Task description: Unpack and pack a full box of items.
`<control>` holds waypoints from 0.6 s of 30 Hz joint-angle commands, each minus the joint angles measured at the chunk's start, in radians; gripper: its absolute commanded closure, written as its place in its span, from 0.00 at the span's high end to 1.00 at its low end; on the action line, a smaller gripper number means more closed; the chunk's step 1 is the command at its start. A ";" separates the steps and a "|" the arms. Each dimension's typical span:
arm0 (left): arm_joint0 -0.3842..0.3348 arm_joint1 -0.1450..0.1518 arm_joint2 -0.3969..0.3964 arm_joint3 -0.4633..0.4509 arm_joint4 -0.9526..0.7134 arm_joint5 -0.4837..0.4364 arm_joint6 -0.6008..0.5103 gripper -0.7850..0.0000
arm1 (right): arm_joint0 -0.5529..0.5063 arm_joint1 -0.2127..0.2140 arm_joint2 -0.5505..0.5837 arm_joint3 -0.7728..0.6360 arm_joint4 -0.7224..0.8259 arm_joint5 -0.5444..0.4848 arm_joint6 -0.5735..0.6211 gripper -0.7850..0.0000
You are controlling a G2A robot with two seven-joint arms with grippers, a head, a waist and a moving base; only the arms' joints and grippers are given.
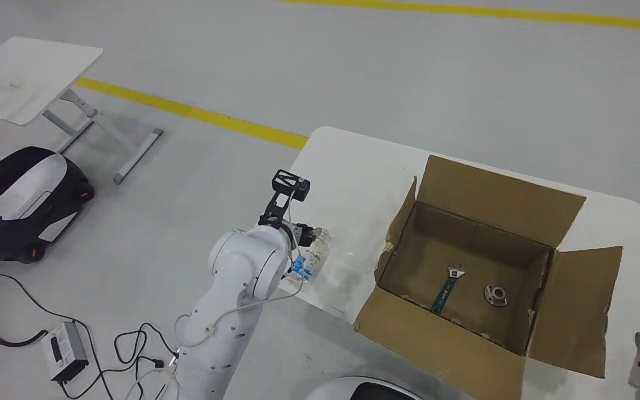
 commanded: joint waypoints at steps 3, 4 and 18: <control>0.000 0.000 0.000 0.000 0.000 0.000 0.000 1.00 | 0.006 0.001 -0.085 0.093 -0.038 -0.016 -0.001 0.00; 0.000 0.000 0.000 0.000 0.000 0.000 0.000 1.00 | 0.010 0.002 -0.102 0.115 -0.053 -0.020 0.000 0.00; 0.000 0.000 0.000 0.000 0.000 0.000 0.000 1.00 | 0.067 0.007 -0.204 0.307 -0.138 0.000 0.011 0.00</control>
